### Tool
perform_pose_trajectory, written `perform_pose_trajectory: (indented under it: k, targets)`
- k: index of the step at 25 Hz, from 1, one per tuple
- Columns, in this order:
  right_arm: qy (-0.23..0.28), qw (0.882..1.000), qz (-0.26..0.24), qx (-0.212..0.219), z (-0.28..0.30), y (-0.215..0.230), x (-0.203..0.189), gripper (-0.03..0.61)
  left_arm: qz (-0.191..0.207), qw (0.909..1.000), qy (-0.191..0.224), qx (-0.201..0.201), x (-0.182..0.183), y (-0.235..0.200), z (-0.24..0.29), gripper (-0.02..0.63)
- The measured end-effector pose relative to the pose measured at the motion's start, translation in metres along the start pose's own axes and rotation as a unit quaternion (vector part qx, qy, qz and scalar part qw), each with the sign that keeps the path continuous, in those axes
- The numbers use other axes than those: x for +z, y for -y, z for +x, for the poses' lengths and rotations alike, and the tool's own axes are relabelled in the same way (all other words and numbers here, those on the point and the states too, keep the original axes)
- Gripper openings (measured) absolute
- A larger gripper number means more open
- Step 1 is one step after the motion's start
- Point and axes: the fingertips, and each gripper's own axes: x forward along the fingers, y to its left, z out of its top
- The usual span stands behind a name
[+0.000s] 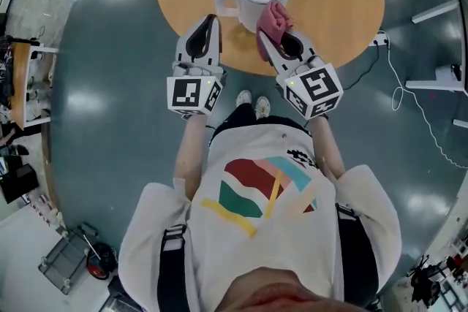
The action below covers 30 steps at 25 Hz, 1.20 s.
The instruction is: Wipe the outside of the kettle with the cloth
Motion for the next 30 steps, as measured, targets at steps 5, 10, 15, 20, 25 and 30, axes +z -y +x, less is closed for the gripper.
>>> perform_pose_trajectory:
  k: [5, 10, 15, 20, 25, 30]
  targets:
    - [-0.013, 1.000, 0.003, -0.003, 0.022, -0.002, -0.005, 0.044, -0.008, 0.9996, -0.021, -0.015, -0.019, -0.019, 0.021, 0.096]
    - [-0.023, 1.000, 0.000, -0.004, 0.056, -0.021, 0.001, 0.044, -0.025, 0.9987, -0.034, -0.030, -0.022, -0.051, 0.029, 0.138]
    - [-0.028, 0.999, 0.020, 0.003, 0.070, -0.025, -0.005, 0.044, -0.054, 0.9974, -0.039, -0.029, -0.032, -0.066, 0.034, 0.138]
    - [-0.041, 0.999, -0.018, -0.011, 0.092, -0.025, -0.017, 0.044, -0.052, 0.9944, -0.058, -0.071, -0.049, -0.068, 0.042, 0.149]
    - [-0.057, 0.997, -0.043, -0.016, 0.112, -0.028, -0.019, 0.044, -0.031, 0.9897, -0.082, -0.113, -0.061, -0.072, 0.047, 0.227]
    - [-0.088, 0.995, -0.053, -0.020, 0.124, -0.025, -0.031, 0.044, -0.044, 0.9880, -0.092, -0.116, -0.070, -0.086, 0.051, 0.227]
